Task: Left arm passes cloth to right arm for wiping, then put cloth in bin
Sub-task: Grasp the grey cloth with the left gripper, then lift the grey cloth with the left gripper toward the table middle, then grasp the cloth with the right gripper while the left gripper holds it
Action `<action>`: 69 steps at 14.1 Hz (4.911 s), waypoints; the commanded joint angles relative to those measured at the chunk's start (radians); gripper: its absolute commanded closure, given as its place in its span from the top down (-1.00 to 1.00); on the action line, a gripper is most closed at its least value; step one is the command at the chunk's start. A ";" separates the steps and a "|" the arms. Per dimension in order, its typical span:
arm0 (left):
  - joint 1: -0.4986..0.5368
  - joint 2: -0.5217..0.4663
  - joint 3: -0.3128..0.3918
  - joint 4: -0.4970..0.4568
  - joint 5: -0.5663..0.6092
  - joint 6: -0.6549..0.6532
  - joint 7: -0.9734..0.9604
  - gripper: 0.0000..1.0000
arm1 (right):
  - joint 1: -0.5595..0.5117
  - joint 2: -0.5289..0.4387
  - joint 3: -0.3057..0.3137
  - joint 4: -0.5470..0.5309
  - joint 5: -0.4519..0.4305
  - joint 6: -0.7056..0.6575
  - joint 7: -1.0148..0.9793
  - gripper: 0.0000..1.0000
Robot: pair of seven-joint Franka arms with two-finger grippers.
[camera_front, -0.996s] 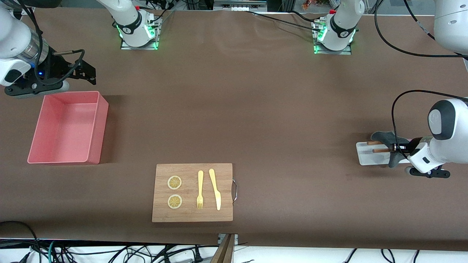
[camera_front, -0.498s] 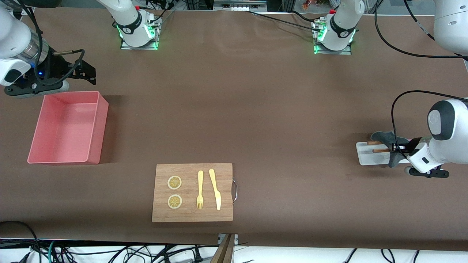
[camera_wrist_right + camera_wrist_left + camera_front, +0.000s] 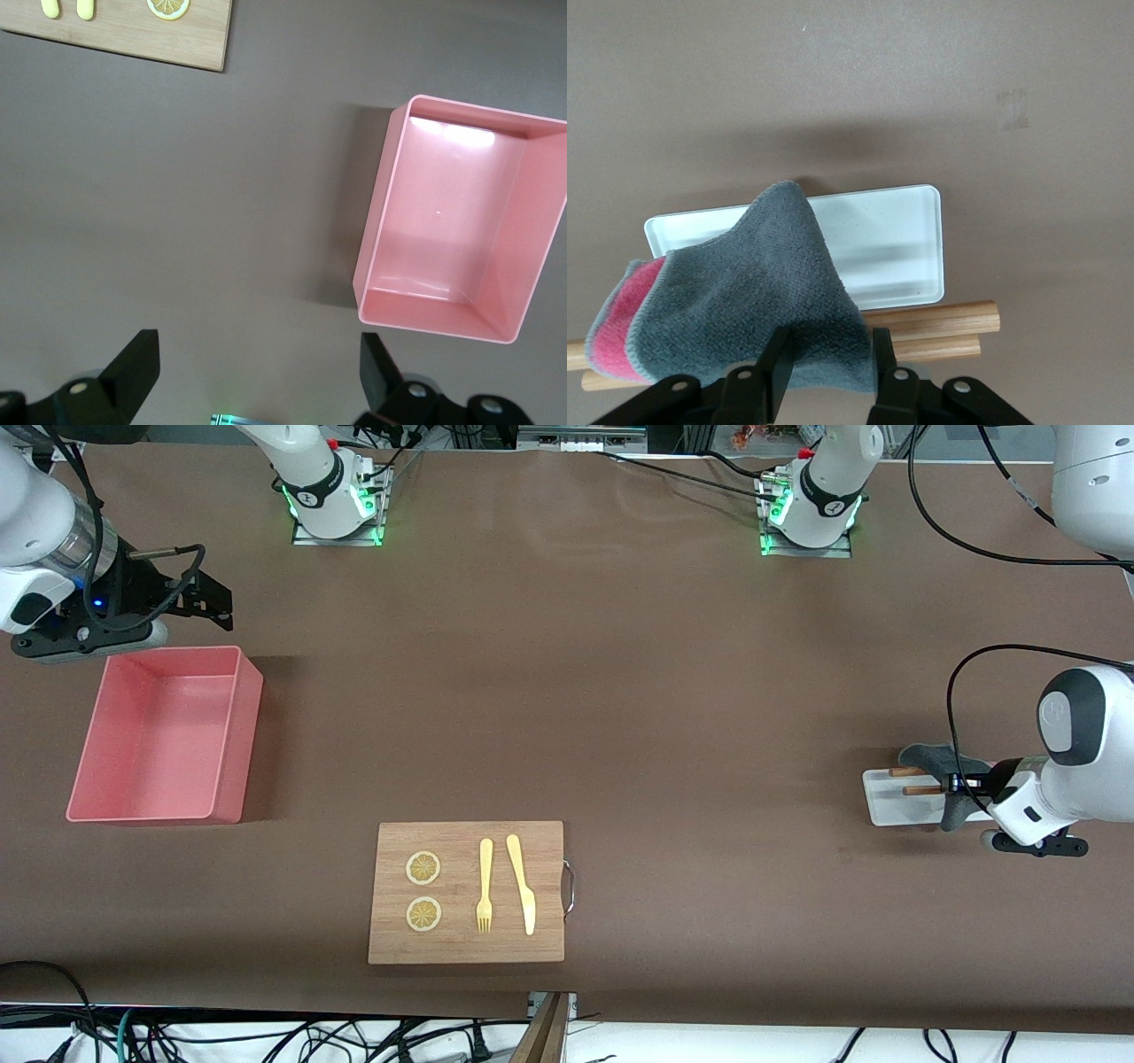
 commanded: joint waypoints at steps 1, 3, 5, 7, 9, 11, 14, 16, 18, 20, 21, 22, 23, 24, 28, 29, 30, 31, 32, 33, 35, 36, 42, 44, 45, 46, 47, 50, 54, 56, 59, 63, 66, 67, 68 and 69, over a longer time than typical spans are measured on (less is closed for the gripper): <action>0.000 -0.004 -0.002 0.005 -0.020 -0.013 -0.002 -0.11 | -0.016 0.006 0.012 0.021 0.016 -0.013 -0.015 1.00; 0.006 0.001 -0.002 0.004 -0.019 -0.011 0.000 -0.11 | -0.016 0.004 0.012 0.021 0.016 -0.013 -0.013 1.00; 0.006 0.006 -0.002 0.001 -0.020 -0.011 0.000 -0.12 | -0.016 0.004 0.012 0.021 0.016 -0.013 -0.013 1.00; 0.007 0.009 -0.002 0.001 -0.020 -0.010 0.000 -0.19 | -0.016 0.004 0.012 0.021 0.016 -0.015 -0.013 1.00; 0.012 0.022 -0.002 0.001 -0.022 -0.008 0.000 -0.19 | -0.016 0.004 0.012 0.021 0.016 -0.015 -0.013 1.00; 0.018 0.023 -0.002 0.004 -0.030 -0.010 0.000 -0.36 | -0.016 0.004 0.012 0.021 0.016 -0.016 -0.015 1.00; 0.016 0.018 -0.002 0.008 -0.031 -0.011 -0.003 -0.92 | -0.016 0.006 0.012 0.021 0.016 -0.016 -0.015 1.00; 0.019 0.015 -0.002 0.009 -0.031 -0.013 0.000 -1.00 | -0.016 0.006 0.012 0.021 0.016 -0.015 -0.015 1.00; 0.013 0.006 -0.002 0.009 -0.031 -0.019 -0.002 -1.00 | -0.016 0.004 0.012 0.021 0.016 -0.016 -0.015 1.00; 0.010 -0.022 -0.002 0.013 -0.031 -0.055 -0.005 -1.00 | -0.016 0.006 0.012 0.021 0.016 -0.016 -0.015 1.00; 0.009 -0.036 -0.006 0.015 -0.031 -0.062 -0.010 -1.00 | -0.016 0.006 0.010 0.021 0.016 -0.016 -0.015 1.00; 0.009 -0.051 -0.011 0.015 -0.030 -0.071 -0.010 -1.00 | -0.016 0.006 0.010 0.021 0.016 -0.015 -0.015 1.00; 0.007 -0.062 -0.012 0.018 -0.030 -0.091 -0.014 -1.00 | -0.016 0.006 0.010 0.021 0.016 -0.015 -0.015 1.00; 0.007 -0.066 -0.020 0.033 -0.031 -0.117 -0.017 -1.00 | -0.016 0.006 0.010 0.021 0.016 -0.016 -0.015 1.00; 0.007 -0.117 -0.124 0.122 -0.030 -0.288 -0.141 -1.00 | -0.016 0.006 0.010 0.021 0.016 -0.013 -0.015 1.00; 0.007 -0.135 -0.164 0.134 -0.030 -0.322 -0.227 -1.00 | -0.016 0.006 0.010 0.021 0.016 -0.010 -0.015 1.00; 0.007 -0.149 -0.202 0.140 -0.030 -0.348 -0.296 -1.00 | -0.016 0.006 0.009 0.021 0.016 -0.009 -0.015 1.00; 0.007 -0.163 -0.236 0.147 -0.034 -0.355 -0.344 -1.00 | -0.016 0.007 0.009 0.021 0.016 -0.009 -0.013 1.00; 0.012 -0.168 -0.270 0.147 -0.058 -0.356 -0.390 -1.00 | -0.016 0.007 0.007 0.021 0.016 -0.007 -0.007 1.00; 0.012 -0.174 -0.290 0.148 -0.103 -0.356 -0.439 -1.00 | -0.017 0.009 0.005 0.021 0.013 -0.006 -0.007 1.00; 0.007 -0.181 -0.339 0.150 -0.202 -0.355 -0.576 -1.00 | -0.025 0.010 0.004 0.023 0.008 -0.004 -0.018 1.00; 0.007 -0.181 -0.377 0.169 -0.224 -0.355 -0.670 -1.00 | -0.025 0.010 0.004 0.023 0.001 -0.003 -0.018 1.00; -0.097 -0.149 -0.512 0.191 -0.269 -0.223 -0.887 -1.00 | -0.025 0.017 -0.019 0.023 0.061 -0.001 -0.020 1.00; -0.172 -0.149 -0.511 0.191 -0.278 -0.139 -0.922 -1.00 | -0.021 0.012 0.022 0.023 0.058 -0.009 -0.021 1.00; -0.200 -0.145 -0.511 0.191 -0.278 -0.094 -0.974 -1.00 | -0.017 0.013 0.047 0.027 0.067 -0.003 -0.021 1.00; -0.224 -0.139 -0.511 0.190 -0.293 -0.050 -1.000 -1.00 | -0.014 0.018 0.083 0.043 0.108 -0.010 -0.027 1.00; -0.247 -0.123 -0.511 0.190 -0.315 -0.010 -1.007 -1.00 | -0.010 0.020 0.114 0.044 0.190 -0.018 -0.035 1.00; -0.283 -0.106 -0.511 0.188 -0.384 0.072 -1.014 -1.00 | 0.077 0.026 0.145 0.049 0.369 -0.012 -0.033 1.00; -0.295 -0.109 -0.511 0.190 -0.488 0.107 -1.004 -1.00 | 0.245 0.079 0.151 0.069 0.449 0.071 -0.110 1.00; -0.289 -0.109 -0.511 0.183 -0.485 0.101 -0.991 -1.00 | 0.274 0.110 0.154 0.061 0.441 0.184 -0.197 1.00; -0.289 -0.109 -0.511 0.177 -0.481 0.099 -0.974 -1.00 | 0.260 0.147 0.156 0.064 0.446 0.264 -0.419 1.00; -0.283 -0.112 -0.511 0.176 -0.482 0.093 -0.939 -1.00 | 0.277 0.317 0.160 0.191 0.447 0.381 -0.539 1.00; -0.290 -0.112 -0.511 0.173 -0.482 0.093 -0.939 -1.00 | 0.303 0.426 0.160 0.303 0.452 0.405 -0.514 1.00; -0.292 -0.112 -0.511 0.171 -0.484 0.093 -0.939 -1.00 | 0.305 0.437 0.160 0.302 0.455 0.434 -0.507 1.00; -0.292 -0.111 -0.511 0.171 -0.484 0.093 -0.939 -1.00 | 0.320 0.452 0.160 0.302 0.455 0.462 -0.491 1.00; -0.292 -0.111 -0.511 0.171 -0.482 0.093 -0.939 -1.00 | 0.337 0.460 0.160 0.302 0.453 0.487 -0.471 1.00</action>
